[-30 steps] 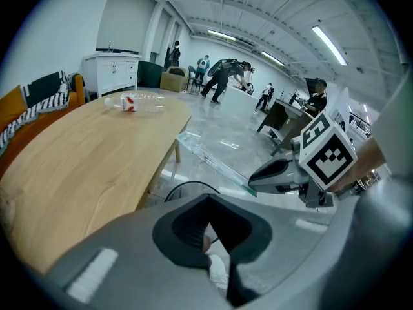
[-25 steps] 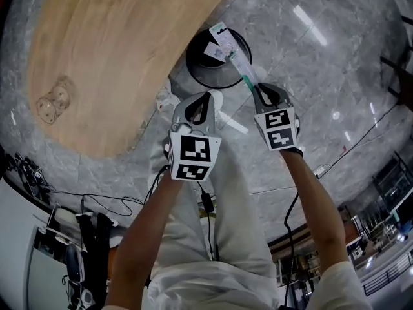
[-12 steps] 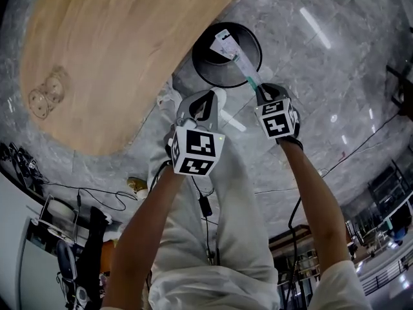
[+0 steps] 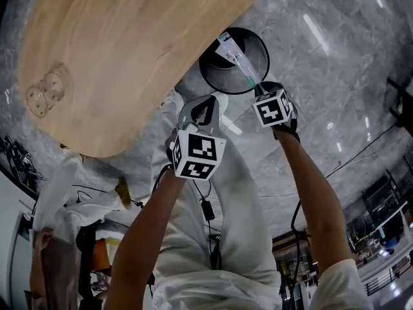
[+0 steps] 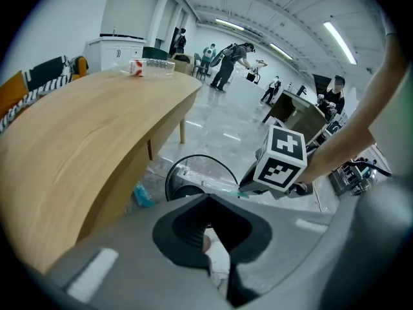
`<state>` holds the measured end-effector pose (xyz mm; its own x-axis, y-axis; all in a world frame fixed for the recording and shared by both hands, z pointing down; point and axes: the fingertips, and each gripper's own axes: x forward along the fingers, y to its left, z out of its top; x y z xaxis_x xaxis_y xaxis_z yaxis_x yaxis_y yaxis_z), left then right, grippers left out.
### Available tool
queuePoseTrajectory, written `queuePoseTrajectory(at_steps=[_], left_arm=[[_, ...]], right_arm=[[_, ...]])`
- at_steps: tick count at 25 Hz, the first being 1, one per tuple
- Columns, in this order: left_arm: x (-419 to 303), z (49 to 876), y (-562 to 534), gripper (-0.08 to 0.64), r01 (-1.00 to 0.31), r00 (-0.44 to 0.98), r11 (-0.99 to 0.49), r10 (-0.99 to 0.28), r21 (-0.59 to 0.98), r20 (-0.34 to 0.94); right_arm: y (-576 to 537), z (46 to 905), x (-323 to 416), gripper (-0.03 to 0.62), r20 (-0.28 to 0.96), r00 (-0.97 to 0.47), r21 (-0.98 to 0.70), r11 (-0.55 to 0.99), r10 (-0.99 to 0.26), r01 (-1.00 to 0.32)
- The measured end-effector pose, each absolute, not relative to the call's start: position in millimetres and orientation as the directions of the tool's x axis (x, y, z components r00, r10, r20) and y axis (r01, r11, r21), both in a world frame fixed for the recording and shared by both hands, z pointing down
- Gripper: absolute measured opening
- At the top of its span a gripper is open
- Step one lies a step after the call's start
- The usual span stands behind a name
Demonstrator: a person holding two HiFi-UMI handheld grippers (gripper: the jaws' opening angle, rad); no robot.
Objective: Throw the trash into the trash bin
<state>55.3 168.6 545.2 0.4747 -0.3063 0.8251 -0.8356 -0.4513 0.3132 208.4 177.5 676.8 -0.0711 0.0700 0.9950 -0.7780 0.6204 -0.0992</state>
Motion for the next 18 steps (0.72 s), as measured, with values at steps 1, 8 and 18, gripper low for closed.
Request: queuePoseTrajectory(at_steps=[1, 8, 18], left_arm=[[53.8, 546.9, 168.7, 0.000, -0.837, 0.475, -0.448, -0.305, 0.316, 0.826], [38.2, 553.4, 166.7, 0.000, -0.847, 0.462, -0.430, -0.304, 0.312, 0.834], [38.1, 559.0, 164.7, 0.000, -0.843, 0.474, -0.427, -0.299, 0.328, 0.828]], right_arm=[[175.7, 679.6, 207.5, 0.067, 0.995, -0.067, -0.098, 0.617, 0.073, -0.781], [175.1, 691.7, 206.6, 0.067, 0.992, -0.017, -0.093, 0.633, 0.126, -0.769], [164.3, 703.5, 196.4, 0.160, 0.985, -0.086, -0.155, 0.531, 0.152, -0.833]])
